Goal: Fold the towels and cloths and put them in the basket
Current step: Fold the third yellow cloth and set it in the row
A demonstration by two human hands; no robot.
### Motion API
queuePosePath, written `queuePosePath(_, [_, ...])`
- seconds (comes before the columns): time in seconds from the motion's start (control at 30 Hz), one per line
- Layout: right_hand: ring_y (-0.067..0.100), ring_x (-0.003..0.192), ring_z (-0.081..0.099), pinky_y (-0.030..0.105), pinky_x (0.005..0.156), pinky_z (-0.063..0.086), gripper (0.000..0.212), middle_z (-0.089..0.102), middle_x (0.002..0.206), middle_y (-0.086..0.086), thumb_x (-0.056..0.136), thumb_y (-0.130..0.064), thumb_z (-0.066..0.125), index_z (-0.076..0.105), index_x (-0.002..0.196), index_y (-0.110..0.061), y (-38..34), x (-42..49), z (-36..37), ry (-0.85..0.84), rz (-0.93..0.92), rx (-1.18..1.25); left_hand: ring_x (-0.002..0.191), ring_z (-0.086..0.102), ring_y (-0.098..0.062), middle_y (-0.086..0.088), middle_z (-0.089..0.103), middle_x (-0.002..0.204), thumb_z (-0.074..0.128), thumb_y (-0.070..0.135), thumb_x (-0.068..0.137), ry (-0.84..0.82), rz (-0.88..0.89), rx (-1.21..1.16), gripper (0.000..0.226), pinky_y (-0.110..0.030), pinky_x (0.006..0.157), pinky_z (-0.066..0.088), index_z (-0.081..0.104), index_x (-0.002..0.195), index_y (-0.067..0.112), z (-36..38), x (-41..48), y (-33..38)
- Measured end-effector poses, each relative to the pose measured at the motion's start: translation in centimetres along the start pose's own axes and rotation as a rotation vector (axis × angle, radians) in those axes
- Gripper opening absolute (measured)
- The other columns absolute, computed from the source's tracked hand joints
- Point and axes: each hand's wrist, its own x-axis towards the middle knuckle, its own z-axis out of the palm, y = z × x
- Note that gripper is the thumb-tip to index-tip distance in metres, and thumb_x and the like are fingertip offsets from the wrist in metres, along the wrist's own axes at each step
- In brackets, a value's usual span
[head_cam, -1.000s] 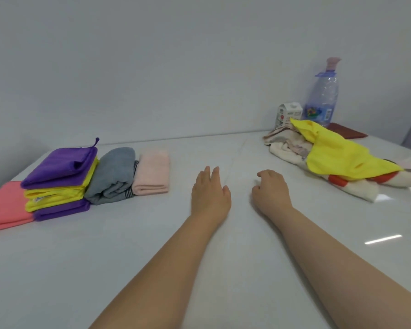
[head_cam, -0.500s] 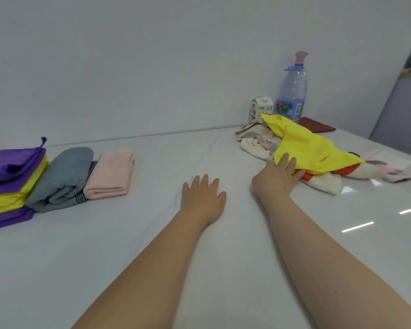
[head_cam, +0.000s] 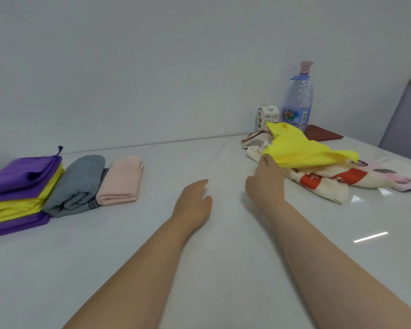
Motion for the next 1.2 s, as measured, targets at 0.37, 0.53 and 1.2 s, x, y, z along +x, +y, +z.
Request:
queuePosePath(0.37, [0.031, 0.109, 0.058, 0.035, 0.09, 0.044, 0.034, 0.059, 0.123, 0.015, 0.082, -0.018, 0.043, 0.062, 0.107, -0.005, -5.4, -4.1, 0.3, 0.159, -0.482, 0.132, 0.114, 0.053, -0.017, -0.004, 0.056, 0.129, 0.042, 0.013, 0.096, 0.517, -0.293, -0.842, 0.031, -0.018, 0.089, 0.048, 0.056, 0.124, 0.014, -3.9, 1.2, -4.5])
queuePosePath(0.53, [0.03, 0.126, 0.038, 0.054, 0.108, 0.021, 0.042, 0.045, 0.134, 0.009, 0.098, -0.039, 0.03, 0.046, 0.127, -0.012, -2.2, -3.3, 1.9, -0.374, -0.124, -0.272, 0.123, 0.05, -0.021, -0.006, 0.058, 0.132, 0.049, 0.012, 0.094, 0.208, -0.052, -0.182, 0.031, -0.019, 0.095, 0.034, 0.062, 0.122, 0.012, -2.7, 0.4, -3.2])
queuePosePath(1.2, [0.002, 0.08, 0.059, 0.014, 0.064, 0.039, 0.025, 0.069, 0.088, -0.012, 0.095, -0.03, 0.053, 0.071, 0.104, -0.015, -5.9, -5.3, -1.7, -0.685, -0.325, 0.439, 0.138, 0.03, -0.022, -0.008, 0.037, 0.148, 0.035, 0.03, 0.101, -0.126, 0.035, 0.387, 0.043, -0.033, 0.11, 0.028, 0.038, 0.144, 0.027, -4.6, 0.2, -4.5])
